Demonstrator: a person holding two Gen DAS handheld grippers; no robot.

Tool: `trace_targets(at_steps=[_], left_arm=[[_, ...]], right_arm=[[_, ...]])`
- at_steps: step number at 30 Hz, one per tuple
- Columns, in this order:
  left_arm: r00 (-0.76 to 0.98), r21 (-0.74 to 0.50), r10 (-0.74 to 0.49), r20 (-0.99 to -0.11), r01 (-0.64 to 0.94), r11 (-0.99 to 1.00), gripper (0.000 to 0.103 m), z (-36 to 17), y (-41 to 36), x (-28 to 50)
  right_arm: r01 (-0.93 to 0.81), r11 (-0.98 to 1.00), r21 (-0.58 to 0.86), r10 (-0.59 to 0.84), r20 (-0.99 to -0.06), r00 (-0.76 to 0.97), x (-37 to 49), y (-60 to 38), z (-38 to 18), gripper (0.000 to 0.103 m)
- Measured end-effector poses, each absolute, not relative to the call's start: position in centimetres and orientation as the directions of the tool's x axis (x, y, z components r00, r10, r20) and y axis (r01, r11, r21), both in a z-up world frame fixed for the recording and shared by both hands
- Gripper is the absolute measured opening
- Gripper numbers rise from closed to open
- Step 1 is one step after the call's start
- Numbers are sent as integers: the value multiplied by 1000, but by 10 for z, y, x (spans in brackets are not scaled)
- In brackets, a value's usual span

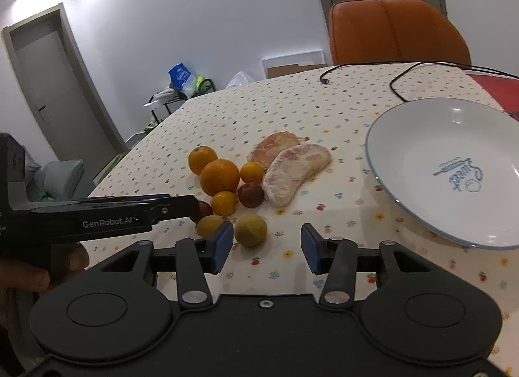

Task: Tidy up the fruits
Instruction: 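Grasp a yellow-green plum with the right tool while the left tool grasps a dark red plum, then carry both plums to the white plate and open both tools to release them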

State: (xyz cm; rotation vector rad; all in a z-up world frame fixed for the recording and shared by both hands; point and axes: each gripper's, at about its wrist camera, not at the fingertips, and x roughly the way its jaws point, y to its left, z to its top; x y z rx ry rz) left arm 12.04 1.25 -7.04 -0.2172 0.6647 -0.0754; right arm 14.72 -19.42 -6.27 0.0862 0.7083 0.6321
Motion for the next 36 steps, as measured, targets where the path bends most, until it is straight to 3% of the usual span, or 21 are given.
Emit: trace_targets(at_steps=[11,14,16,36], left_arm=[[766,-232,-169,-620,27,972,22,-83,12,130],[768,-240,-177,-616,31,970,22,-84,15,129],[768,-233,-168,-618,25,972,22,-83,16,128],[807,-178,-152,-571,60,982,22,-50,-12,116]], right_arm=[[-529,801,281,578,-591,562,157,-175,-71,39],[-529,806,264,568,-595,568,157,-168,-73,38],[-530,805,266,569,-599,564,158,-165,-76,26],[-459,826,327,563,-492,664,142,-212,-56,25]])
